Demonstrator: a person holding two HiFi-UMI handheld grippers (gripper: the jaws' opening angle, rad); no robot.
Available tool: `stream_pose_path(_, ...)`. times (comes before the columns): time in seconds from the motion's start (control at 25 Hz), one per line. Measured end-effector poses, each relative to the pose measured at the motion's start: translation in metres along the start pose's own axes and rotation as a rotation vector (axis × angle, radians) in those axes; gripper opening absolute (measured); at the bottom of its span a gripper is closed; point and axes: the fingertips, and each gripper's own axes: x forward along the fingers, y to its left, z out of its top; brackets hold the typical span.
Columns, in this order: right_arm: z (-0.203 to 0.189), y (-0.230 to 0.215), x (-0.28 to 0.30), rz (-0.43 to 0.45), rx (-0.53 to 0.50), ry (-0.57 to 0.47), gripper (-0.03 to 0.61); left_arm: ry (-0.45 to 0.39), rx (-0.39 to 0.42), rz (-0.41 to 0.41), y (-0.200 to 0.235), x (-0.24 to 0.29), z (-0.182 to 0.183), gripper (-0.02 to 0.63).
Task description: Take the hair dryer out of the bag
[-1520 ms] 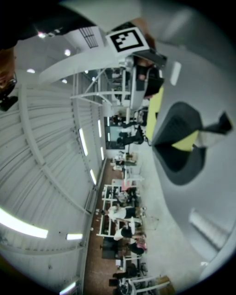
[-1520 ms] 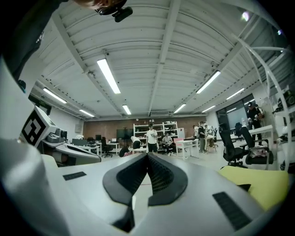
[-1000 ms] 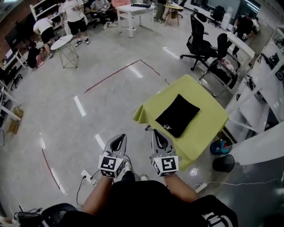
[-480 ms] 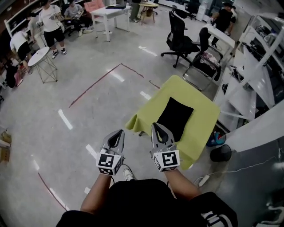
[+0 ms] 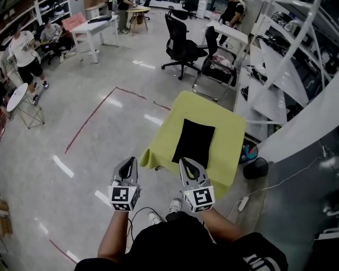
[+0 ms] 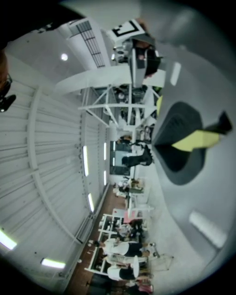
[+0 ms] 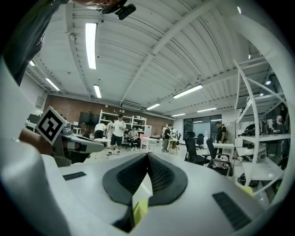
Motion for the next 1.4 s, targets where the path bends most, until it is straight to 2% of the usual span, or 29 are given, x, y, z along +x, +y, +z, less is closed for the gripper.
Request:
stream_pose_path(0.2, -0.014, -0.021, 0.004, -0.042, 0.026, 0.033, 0.006, 0.013, 0.009, -0.105, -0.024, 0.037, 0.0, 0.006)
stream_pose_path(0.44, -0.024, -0.064, 0.016, -0.088, 0.068, 0.039, 0.006, 0.034, 0.039, -0.182, -0.054, 0.089, 0.007, 0.006)
stream_pose_path(0.64, -0.034, -0.101, 0.027, -0.083, 0.063, 0.051, 0.006, 0.052, 0.065, -0.217, -0.075, 0.131, 0.014, 0.006)
stream_pose_path(0.92, -0.039, -0.155, 0.042, -0.129, 0.105, 0.035, 0.006, 0.108, 0.105, -0.223, -0.092, 0.18, 0.006, 0.006)
stream_pose_path(1.16, -0.051, -0.175, 0.045, -0.127, 0.075, 0.069, 0.006, 0.095, 0.107, -0.297, -0.115, 0.206, 0.019, 0.006)
stream_pose_path(1.4, -0.074, -0.205, 0.04, -0.235, 0.127, 0.123, 0.006, 0.141, 0.135, -0.387, -0.134, 0.233, -0.003, 0.006)
